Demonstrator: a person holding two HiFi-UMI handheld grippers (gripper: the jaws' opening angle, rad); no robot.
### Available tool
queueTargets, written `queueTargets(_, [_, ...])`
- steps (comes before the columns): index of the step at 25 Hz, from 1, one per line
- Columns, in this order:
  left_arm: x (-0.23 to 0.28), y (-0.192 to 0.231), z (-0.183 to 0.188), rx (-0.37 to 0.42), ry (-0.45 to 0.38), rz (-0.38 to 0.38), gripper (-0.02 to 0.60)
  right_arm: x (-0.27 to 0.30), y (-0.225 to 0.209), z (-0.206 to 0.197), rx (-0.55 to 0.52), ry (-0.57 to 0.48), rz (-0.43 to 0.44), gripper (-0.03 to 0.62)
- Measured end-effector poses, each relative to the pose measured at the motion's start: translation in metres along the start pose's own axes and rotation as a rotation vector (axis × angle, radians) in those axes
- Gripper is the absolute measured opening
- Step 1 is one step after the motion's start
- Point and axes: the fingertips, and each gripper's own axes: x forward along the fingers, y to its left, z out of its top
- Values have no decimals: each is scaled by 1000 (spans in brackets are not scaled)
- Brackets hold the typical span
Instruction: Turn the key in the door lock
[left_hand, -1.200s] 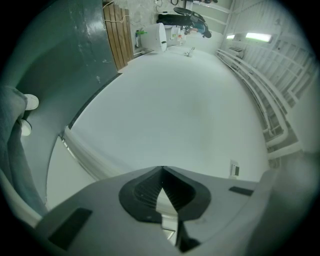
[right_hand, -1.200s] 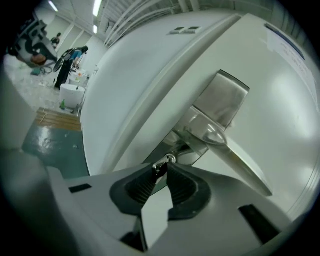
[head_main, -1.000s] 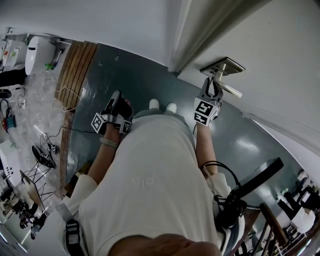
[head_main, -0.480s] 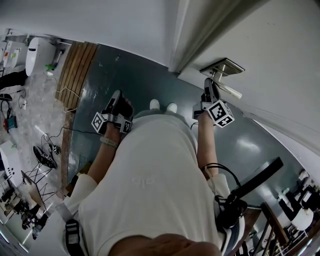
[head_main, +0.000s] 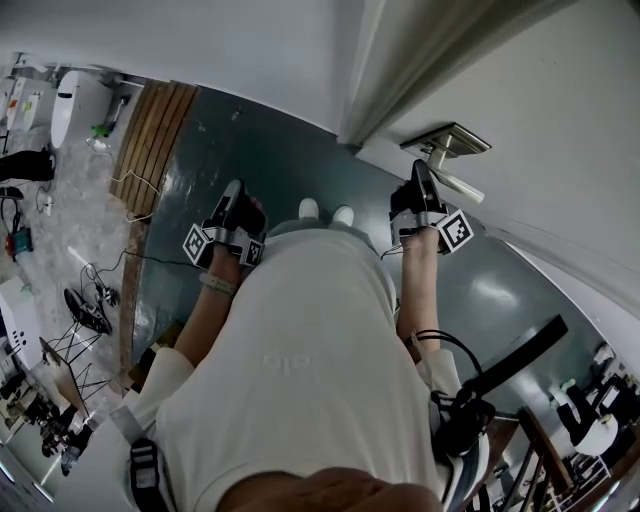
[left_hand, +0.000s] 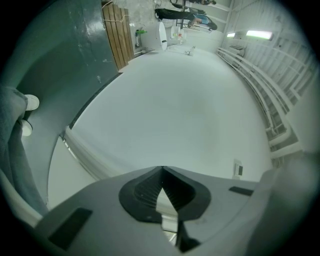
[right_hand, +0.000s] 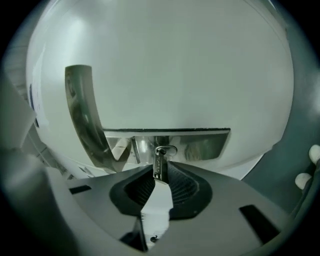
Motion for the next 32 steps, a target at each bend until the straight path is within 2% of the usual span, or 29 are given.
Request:
queueTargets(2, [0, 1, 0, -4, -2, 1, 8, 0, 0, 1, -9, 4, 5, 71])
queueTargets(3, [0, 2, 1, -6, -3, 2, 8, 1, 1, 1, -60, 12, -13, 71])
queueTargets(4, [1, 3, 1, -6, -2, 3, 8, 1, 2, 1, -148, 24, -44, 71])
queueTargets(6, [1, 3, 0, -7, 0, 2, 8, 2, 5, 0, -408, 56, -140, 72])
queueTargets(8, [0, 3, -1, -7, 2, 0, 8, 1, 5, 1, -698, 76, -269, 72])
queueTargets(10, [0, 3, -1, -8, 0, -3, 8, -1, 5, 4, -935, 88, -392, 72])
queueTargets(12, [0, 2, -1, -12, -1, -4, 8, -1, 5, 5, -1074, 99, -473, 72])
queueTargets(15, [-1, 4, 1, -13, -6, -1, 8, 2, 4, 6, -1155, 83, -547, 71])
queueTargets(17, [-2, 5, 2, -16, -9, 0, 8, 4, 5, 8, -1101, 46, -549, 59])
queueTargets(22, [-3, 5, 3, -22, -17, -2, 8, 5, 5, 11, -925, 32, -470, 54])
queueTargets(26, [-1, 5, 1, -24, -15, 0, 8, 4, 8, 11, -558, -20, -275, 51])
queueTargets(30, [-2, 8, 1, -22, -7, 5, 8, -3, 1, 11, -205, -92, -173, 52])
queueTargets(32, [-3, 7, 0, -22, -5, 7, 8, -7, -4, 13, -63, -120, -108, 59])
